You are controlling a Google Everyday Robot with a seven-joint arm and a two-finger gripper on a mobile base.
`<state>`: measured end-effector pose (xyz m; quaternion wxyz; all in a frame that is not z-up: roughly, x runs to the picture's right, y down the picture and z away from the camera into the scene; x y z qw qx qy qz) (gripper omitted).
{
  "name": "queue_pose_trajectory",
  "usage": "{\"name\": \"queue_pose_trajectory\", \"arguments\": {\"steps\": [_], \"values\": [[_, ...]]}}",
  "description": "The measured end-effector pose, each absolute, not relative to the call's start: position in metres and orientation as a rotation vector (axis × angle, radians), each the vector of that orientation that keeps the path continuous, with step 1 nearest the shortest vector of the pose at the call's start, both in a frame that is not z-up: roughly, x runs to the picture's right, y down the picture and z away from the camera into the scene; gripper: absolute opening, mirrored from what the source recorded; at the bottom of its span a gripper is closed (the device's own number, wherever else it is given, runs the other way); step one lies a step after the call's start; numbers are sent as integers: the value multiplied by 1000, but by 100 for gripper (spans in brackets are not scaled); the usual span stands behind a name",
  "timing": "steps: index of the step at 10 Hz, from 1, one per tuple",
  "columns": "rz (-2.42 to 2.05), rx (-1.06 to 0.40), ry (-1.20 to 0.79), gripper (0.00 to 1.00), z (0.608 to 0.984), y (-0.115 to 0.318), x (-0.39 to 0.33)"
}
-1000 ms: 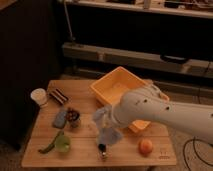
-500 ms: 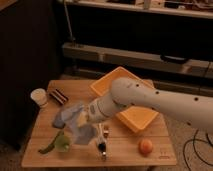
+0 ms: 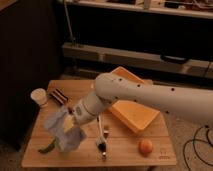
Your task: Place towel in plastic cup
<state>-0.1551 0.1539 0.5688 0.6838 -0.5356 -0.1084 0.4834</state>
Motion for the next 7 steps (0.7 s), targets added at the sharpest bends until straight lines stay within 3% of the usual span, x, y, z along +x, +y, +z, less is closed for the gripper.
{"name": "queue_pose_trajectory", "arguments": {"steps": [7], "values": [[991, -1235, -70, 0, 616, 198, -191]]}}
